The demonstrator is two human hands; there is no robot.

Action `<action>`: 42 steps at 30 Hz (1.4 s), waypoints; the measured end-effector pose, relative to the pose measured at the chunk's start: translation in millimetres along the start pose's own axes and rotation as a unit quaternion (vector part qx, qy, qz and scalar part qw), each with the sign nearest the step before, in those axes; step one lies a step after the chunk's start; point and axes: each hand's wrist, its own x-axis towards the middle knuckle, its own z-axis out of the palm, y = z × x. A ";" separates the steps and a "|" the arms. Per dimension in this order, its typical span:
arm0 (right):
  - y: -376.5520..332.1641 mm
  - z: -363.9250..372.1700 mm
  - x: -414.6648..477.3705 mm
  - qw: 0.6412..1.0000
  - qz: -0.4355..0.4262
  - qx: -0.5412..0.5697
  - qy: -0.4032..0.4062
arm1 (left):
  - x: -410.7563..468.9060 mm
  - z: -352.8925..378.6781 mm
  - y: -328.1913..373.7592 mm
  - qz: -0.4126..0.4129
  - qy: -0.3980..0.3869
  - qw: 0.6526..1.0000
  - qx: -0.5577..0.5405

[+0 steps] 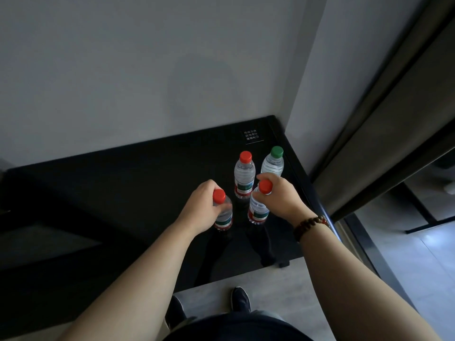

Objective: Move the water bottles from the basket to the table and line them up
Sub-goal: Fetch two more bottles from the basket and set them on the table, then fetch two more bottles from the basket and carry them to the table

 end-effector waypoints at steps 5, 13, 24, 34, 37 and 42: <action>-8.6 -0.9 -0.9 0.999 -0.001 -0.044 -0.006 | -2.4 -1.4 2.2 -0.009 -0.008 1.000 -0.018; -71.8 12.2 -10.5 0.980 -0.130 -0.054 0.139 | -17.8 -55.6 0.5 -0.017 -0.024 0.999 -0.023; -222.6 142.2 -32.6 0.945 -0.265 -0.191 0.021 | -121.4 -196.3 -130.1 -0.246 0.146 0.950 0.122; -371.2 349.5 -97.5 0.866 -0.331 -0.311 -0.210 | -277.6 -301.4 -296.8 -0.413 0.190 0.886 0.091; -407.0 414.2 -128.8 0.843 -0.355 -0.316 -0.253 | -328.9 -320.1 -341.7 -0.454 0.201 0.866 0.069; -457.1 507.0 -190.0 0.788 -0.413 -0.335 -0.310 | -417.9 -337.9 -398.6 -0.513 0.239 0.824 0.020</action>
